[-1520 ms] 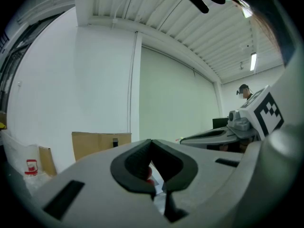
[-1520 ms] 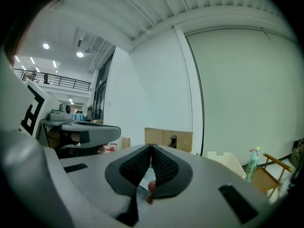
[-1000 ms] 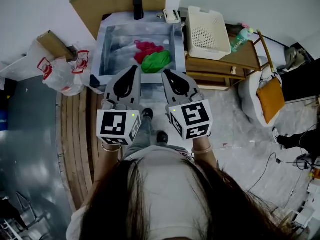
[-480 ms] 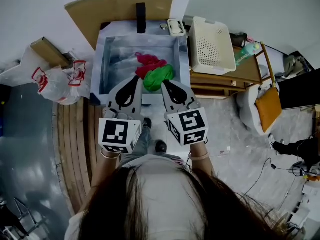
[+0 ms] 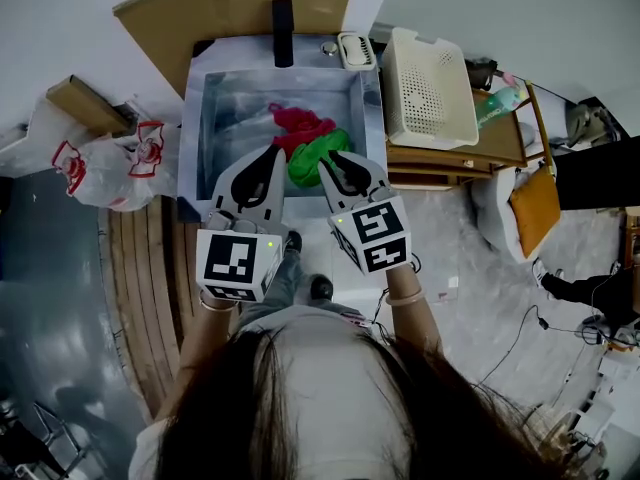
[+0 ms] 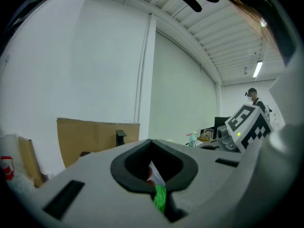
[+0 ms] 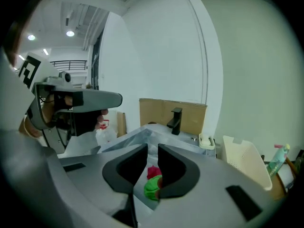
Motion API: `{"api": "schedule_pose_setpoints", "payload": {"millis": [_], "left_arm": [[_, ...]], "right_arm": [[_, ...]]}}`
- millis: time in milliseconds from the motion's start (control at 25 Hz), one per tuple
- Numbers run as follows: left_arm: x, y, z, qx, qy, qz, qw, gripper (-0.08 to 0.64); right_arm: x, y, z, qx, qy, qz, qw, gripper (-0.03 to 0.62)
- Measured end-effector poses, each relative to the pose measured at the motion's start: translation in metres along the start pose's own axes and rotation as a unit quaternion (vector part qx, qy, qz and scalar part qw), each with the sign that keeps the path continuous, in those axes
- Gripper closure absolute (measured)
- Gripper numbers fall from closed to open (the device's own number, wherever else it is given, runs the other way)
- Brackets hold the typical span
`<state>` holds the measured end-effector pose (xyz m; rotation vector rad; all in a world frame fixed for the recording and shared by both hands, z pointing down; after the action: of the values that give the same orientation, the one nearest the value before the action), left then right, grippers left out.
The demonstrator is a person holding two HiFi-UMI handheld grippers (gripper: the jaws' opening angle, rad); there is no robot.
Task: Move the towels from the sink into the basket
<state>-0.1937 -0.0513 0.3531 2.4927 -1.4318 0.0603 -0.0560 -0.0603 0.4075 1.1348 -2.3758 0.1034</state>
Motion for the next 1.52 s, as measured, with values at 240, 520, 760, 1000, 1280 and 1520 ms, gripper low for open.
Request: {"api": "schedule_pose_setpoints", "payload": {"millis": [240, 520, 760, 1000, 1280, 1520], "left_arm": [[0.018, 0.012, -0.003, -0.003, 0.010, -0.013, 0.9999, 0.557], [0.038, 0.026, -0.006, -0.012, 0.019, -0.023, 0.9995, 0.557], [0.052, 0.040, -0.010, -0.020, 0.029, -0.025, 0.9991, 0.557], [0.058, 0.051, -0.017, -0.030, 0.040, -0.030, 0.9983, 0.557], [0.065, 0.057, -0.023, -0.033, 0.047, -0.040, 0.9975, 0.557], [0.069, 0.062, -0.029, -0.039, 0.055, -0.039, 0.9970, 0.557]], "right_arm": [[0.031, -0.003, -0.014, -0.015, 0.042, 0.023, 0.999, 0.479], [0.071, -0.006, -0.035, -0.032, 0.098, 0.053, 0.993, 0.425], [0.102, -0.006, -0.055, -0.044, 0.143, 0.077, 0.986, 0.394], [0.129, -0.003, -0.075, -0.048, 0.191, 0.107, 0.975, 0.363], [0.155, 0.002, -0.106, -0.055, 0.248, 0.142, 0.957, 0.318], [0.177, -0.002, -0.132, -0.038, 0.300, 0.164, 0.939, 0.291]]}}
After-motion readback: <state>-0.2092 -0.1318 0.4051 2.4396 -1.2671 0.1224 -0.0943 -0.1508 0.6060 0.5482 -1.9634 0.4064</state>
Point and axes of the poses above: the fingertips, and each gripper's own axes: x forward along the fingers, y to its left, z out of its top, the point moved 7 cm from there along -x, backward along the fingers, and after that the axes turned 9 degrees about -x, right-handed, at the moved point
